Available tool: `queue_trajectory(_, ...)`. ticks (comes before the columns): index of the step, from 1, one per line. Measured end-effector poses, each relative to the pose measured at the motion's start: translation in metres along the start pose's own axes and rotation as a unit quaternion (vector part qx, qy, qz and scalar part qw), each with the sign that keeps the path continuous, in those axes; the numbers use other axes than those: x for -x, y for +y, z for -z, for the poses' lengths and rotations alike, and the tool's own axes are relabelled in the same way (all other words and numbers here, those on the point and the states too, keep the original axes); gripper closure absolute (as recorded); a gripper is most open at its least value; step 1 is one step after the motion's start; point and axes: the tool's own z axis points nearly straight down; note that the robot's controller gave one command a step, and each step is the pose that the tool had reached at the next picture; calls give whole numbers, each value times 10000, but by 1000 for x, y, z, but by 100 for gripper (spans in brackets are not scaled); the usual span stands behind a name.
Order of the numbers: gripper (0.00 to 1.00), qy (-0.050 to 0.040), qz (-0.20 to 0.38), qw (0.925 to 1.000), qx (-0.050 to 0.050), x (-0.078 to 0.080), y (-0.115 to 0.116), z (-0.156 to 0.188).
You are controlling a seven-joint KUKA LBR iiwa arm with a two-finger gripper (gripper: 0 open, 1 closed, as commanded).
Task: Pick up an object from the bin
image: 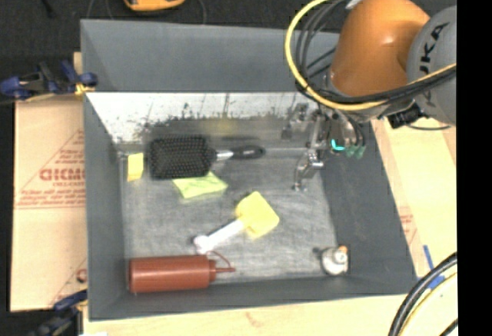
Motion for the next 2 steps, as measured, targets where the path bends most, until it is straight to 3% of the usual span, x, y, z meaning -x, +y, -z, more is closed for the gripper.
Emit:
queue_trajectory(1,0,-39,-218,9998,3,-6,3,-32)
queue_trajectory(2,0,23,64,10000,-2,-33,15,-66)
